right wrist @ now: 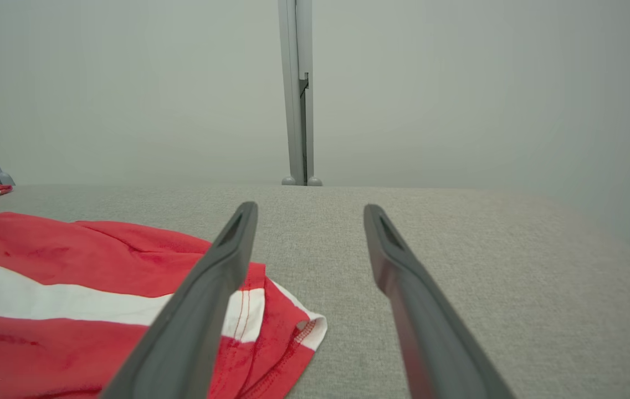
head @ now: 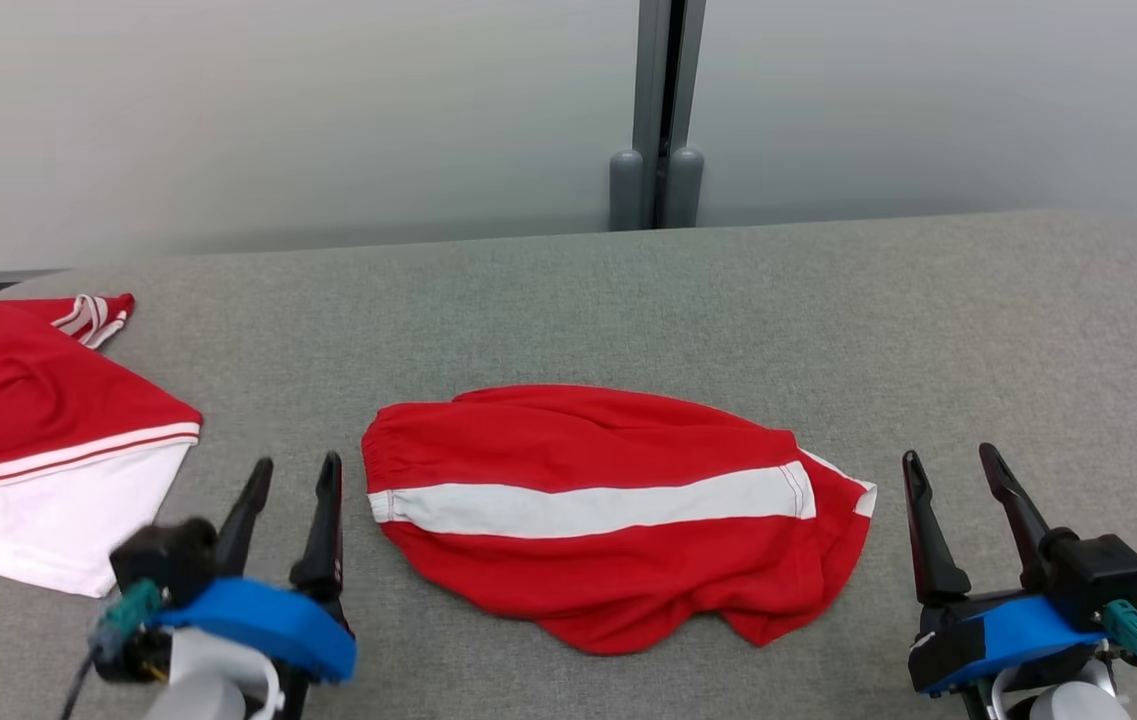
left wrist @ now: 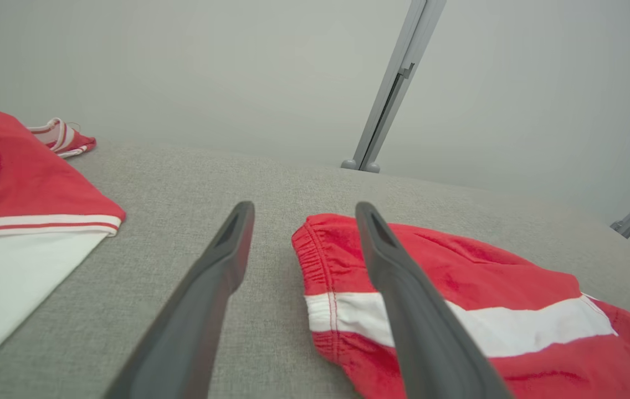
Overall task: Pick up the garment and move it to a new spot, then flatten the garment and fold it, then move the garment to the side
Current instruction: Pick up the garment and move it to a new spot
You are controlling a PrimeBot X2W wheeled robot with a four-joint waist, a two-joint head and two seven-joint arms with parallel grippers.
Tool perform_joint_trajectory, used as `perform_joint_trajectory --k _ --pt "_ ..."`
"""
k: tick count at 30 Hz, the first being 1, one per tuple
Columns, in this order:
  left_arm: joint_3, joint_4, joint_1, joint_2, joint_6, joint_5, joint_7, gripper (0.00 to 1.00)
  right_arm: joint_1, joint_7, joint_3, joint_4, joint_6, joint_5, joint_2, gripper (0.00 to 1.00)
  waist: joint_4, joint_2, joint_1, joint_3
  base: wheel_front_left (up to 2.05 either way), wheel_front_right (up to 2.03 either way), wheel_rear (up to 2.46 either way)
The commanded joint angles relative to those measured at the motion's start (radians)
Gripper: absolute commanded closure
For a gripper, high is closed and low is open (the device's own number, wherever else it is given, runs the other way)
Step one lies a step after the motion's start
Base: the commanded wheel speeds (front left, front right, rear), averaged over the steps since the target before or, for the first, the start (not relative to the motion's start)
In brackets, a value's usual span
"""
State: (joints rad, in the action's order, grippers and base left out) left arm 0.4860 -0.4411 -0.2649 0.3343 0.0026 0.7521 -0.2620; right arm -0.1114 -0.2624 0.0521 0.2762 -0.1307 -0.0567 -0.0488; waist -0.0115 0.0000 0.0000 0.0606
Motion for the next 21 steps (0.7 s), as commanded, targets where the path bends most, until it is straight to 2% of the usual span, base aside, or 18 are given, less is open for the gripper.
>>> perform_joint_trajectory --k 1,10,21 --pt "-0.015 0.02 0.046 -0.01 0.012 -0.022 -0.004 0.0 0.013 -0.004 0.0 0.003 0.0 -0.004 -0.003 0.0 0.003 0.0 0.0 -0.006 0.0 0.0 0.0" --pt "-0.129 0.144 0.225 -0.058 0.057 -0.119 -0.004 0.0 0.061 -0.004 -0.023 0.029 0.0 -0.026 -0.003 0.0 0.02 0.0 0.0 -0.045 0.0 0.0 0.0" --pt "-0.227 0.231 0.359 -0.121 0.063 -0.203 -0.004 0.0 0.081 -0.004 -0.055 0.046 0.0 -0.057 -0.003 0.0 0.015 0.0 0.0 -0.058 0.0 0.0 0.0"
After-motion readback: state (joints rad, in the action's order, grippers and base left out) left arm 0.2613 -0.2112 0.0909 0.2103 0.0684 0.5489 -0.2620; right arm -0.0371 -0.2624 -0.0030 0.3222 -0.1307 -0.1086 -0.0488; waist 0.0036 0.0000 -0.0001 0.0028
